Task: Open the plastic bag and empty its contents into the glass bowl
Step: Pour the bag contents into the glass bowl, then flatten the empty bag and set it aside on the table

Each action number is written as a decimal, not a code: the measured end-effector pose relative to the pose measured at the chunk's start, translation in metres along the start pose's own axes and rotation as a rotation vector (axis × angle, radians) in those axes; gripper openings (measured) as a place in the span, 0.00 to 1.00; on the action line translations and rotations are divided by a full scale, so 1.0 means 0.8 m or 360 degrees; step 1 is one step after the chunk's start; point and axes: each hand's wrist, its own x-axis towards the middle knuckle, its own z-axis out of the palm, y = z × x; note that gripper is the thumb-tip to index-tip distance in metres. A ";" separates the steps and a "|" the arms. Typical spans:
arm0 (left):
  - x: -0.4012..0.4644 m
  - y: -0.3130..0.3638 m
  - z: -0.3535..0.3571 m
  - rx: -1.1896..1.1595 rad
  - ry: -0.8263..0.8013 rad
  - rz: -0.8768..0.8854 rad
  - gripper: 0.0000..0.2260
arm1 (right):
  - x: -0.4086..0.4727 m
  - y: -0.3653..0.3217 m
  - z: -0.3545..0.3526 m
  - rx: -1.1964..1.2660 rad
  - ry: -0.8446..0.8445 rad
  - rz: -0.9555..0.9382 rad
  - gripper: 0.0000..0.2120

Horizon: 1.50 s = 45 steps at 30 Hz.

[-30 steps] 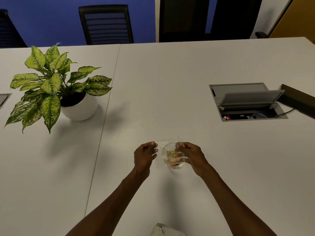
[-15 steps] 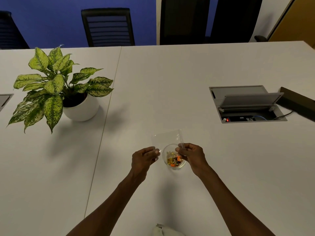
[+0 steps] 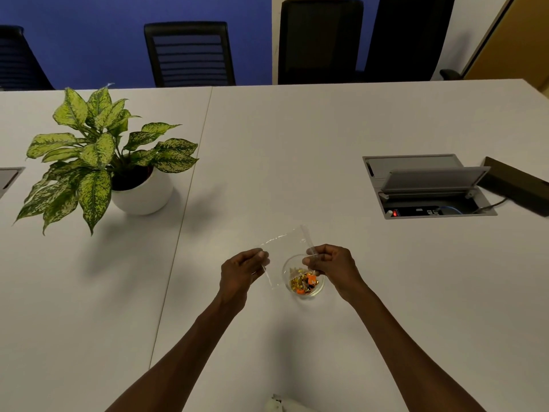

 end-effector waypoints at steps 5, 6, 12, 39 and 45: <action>0.001 -0.004 0.000 -0.0026 0.0007 -0.0042 0.08 | 0.003 -0.014 -0.001 -0.0090 -0.0017 -0.0078 0.12; 0.001 -0.002 -0.001 -0.0026 -0.0013 -0.0058 0.10 | 0.004 -0.016 -0.001 -0.0113 -0.0027 -0.0087 0.12; 0.010 0.029 -0.008 0.0293 -0.0223 -0.0129 0.17 | 0.002 -0.020 0.000 -0.0289 -0.0146 -0.0116 0.12; -0.063 0.009 -0.070 0.0172 0.0167 -0.0101 0.06 | -0.061 0.006 0.095 -0.0275 -0.0069 0.0021 0.08; -0.080 0.004 -0.103 0.0119 0.0305 -0.0109 0.03 | -0.072 0.016 0.131 -0.0277 -0.0092 0.0012 0.08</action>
